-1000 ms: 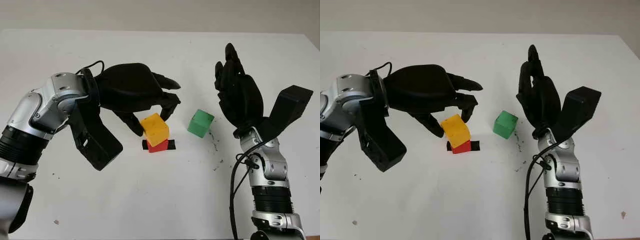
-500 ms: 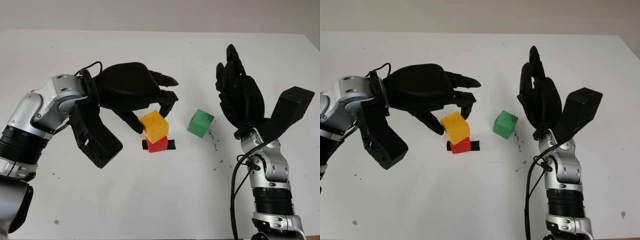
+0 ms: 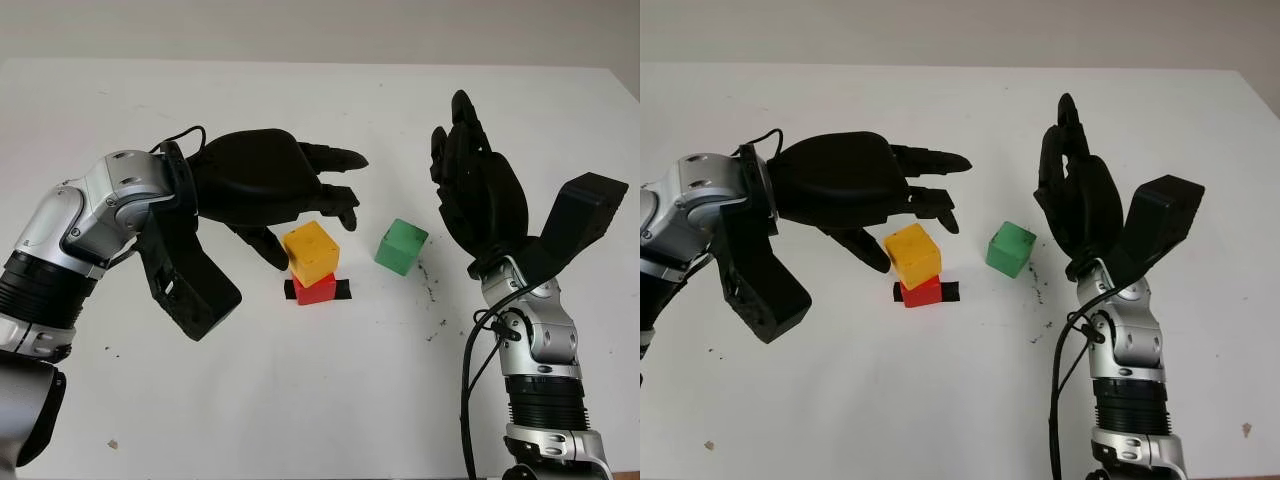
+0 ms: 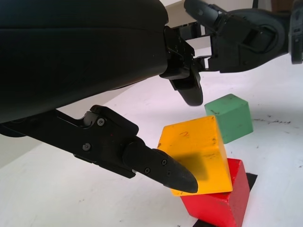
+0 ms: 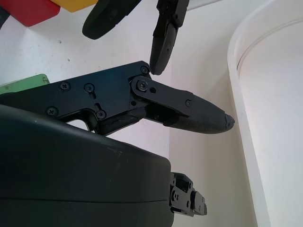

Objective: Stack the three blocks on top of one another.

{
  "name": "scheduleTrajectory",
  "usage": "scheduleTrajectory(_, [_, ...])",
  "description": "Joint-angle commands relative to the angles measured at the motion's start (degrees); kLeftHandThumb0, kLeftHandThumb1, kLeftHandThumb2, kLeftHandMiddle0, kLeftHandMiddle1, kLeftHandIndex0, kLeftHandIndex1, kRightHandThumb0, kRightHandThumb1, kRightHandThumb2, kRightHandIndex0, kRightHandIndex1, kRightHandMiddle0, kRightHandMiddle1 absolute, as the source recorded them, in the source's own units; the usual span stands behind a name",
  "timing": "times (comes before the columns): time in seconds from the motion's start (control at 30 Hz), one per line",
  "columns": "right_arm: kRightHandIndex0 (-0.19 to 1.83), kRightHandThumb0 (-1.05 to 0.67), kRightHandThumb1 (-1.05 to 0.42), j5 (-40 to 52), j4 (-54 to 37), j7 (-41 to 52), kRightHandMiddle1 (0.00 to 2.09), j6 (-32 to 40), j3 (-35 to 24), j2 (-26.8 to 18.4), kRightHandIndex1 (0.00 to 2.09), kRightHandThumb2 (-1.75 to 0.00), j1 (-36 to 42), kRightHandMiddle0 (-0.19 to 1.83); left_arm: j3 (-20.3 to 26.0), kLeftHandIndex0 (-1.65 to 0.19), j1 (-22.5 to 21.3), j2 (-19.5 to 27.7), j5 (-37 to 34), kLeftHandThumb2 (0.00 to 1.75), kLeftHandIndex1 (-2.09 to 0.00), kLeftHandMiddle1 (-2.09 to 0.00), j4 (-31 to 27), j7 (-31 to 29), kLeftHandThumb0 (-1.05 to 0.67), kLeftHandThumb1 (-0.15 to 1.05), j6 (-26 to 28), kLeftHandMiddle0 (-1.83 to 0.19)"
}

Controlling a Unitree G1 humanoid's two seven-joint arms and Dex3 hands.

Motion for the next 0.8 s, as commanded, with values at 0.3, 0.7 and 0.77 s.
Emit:
scheduleTrajectory(0.3, [-0.19, -0.7, -1.05, 0.65, -0.26, 0.57, 0.0, -0.7, -0.44, -0.1, 0.0, -0.73, -0.36, -0.19, 1.5, 0.0, 2.06, 2.13, -3.03, 0.05, -0.19, -0.04, -2.78, -0.73, -0.66, 0.83, 1.38, -0.01])
scheduleTrajectory(0.7, [-0.19, -0.69, -1.05, -0.08, 0.52, 2.1, 0.0, -1.77, -0.69, -2.45, 0.0, -0.72, -1.7, -0.19, 18.72, 0.19, 14.53, 4.99, -21.98, 0.55, 0.0, 0.0, -16.34, -9.0, -0.99, 1.04, 34.65, 0.19])
scheduleTrajectory(0.77, [-0.19, -0.7, -1.05, 0.05, 1.89, 5.72, 0.01, -1.65, -0.48, -5.14, 0.0, -0.7, -3.28, -0.18, 21.8, 0.19, 18.38, 2.0, -26.77, 0.64, 0.0, 0.0, -18.03, -7.29, -0.99, 1.05, 41.29, 0.19])
